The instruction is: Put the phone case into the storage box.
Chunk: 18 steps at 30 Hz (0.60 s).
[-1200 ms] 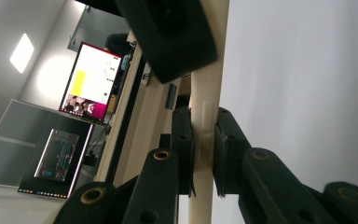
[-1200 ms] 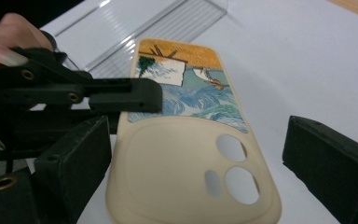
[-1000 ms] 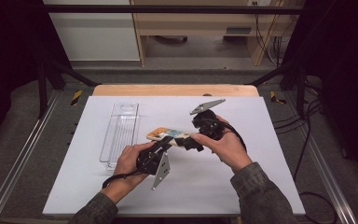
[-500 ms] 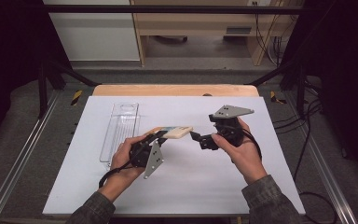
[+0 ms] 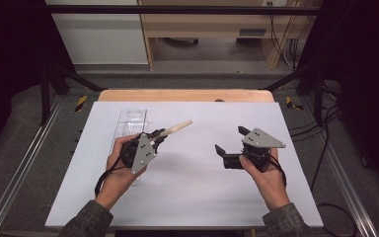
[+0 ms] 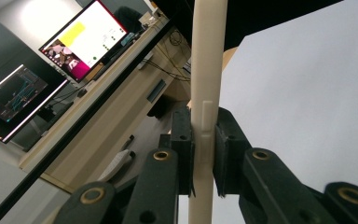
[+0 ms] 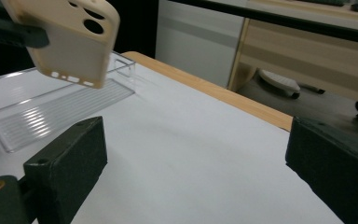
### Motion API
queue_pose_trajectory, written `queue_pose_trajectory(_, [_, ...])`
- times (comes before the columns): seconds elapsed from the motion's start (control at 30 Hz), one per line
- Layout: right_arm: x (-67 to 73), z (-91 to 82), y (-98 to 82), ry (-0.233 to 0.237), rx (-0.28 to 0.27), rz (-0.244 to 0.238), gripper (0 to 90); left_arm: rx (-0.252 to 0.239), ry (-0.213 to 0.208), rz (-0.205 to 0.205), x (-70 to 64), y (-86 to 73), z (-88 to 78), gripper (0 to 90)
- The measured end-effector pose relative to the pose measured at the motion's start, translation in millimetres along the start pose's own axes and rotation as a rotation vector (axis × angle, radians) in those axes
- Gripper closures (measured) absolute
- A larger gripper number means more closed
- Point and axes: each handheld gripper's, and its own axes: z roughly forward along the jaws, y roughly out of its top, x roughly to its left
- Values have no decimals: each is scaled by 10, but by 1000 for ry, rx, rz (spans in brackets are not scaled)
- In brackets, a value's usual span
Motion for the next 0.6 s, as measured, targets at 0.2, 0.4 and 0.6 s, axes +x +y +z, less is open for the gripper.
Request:
queue_pose_trajectory(0.2, [-38, -90, -196, -61, -2, -18, 71, 13, 27, -9, 147, -31, -106, 800])
queue_pose_trajectory(0.4, [-61, -183, -418, -91, 12, -18, 93, 23, 54, -43, 302, -71, -248, 800])
queue_pose_trajectory(0.6, [-93, -269, -567, -107, 6, 25, 66, 29, 92, -94, 430, -154, -422, 800])
